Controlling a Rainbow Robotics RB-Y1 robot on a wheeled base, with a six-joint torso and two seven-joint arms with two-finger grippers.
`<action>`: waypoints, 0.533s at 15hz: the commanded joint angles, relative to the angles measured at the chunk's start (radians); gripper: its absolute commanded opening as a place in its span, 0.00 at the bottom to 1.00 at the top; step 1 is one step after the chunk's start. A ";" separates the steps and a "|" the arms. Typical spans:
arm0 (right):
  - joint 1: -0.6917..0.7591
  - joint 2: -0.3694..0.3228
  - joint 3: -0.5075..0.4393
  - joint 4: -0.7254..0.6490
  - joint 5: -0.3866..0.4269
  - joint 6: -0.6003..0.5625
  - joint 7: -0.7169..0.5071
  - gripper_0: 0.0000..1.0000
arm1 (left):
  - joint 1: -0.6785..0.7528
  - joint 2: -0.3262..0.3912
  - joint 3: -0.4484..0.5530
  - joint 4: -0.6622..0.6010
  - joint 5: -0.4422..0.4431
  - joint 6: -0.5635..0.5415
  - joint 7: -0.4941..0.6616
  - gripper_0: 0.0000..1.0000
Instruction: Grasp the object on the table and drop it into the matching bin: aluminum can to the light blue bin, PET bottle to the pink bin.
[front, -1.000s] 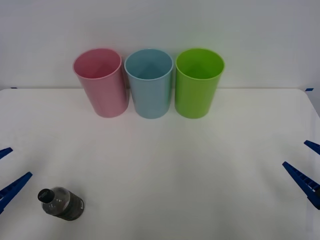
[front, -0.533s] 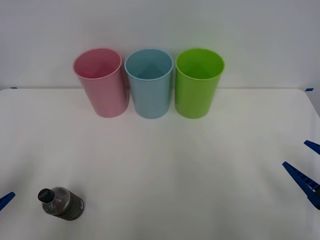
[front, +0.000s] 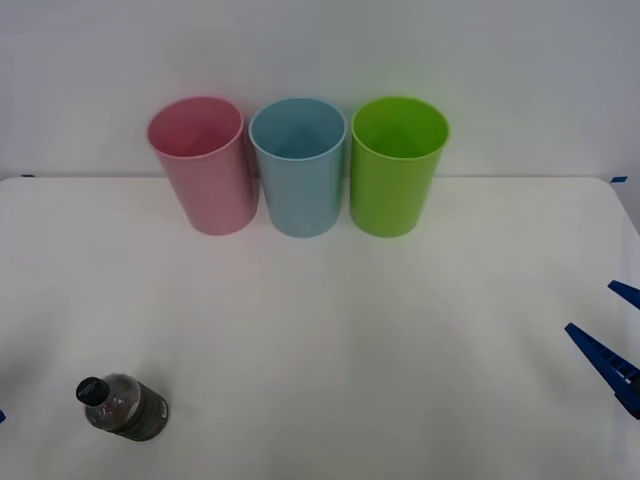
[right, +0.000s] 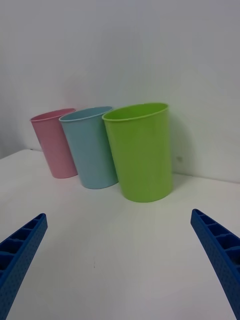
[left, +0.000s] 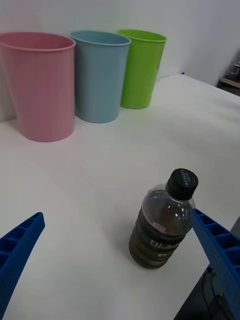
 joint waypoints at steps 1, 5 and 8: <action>0.000 0.000 0.000 0.000 0.000 0.000 0.000 1.00 | -0.019 0.044 -0.048 0.063 0.006 -0.001 -0.074 1.00; 0.000 0.000 0.000 0.000 0.000 0.000 0.000 1.00 | -0.059 0.074 -0.134 0.139 0.003 -0.001 -0.199 1.00; 0.000 0.000 0.000 0.000 0.000 0.000 0.000 1.00 | -0.063 0.077 -0.157 0.141 -0.047 -0.001 -0.247 1.00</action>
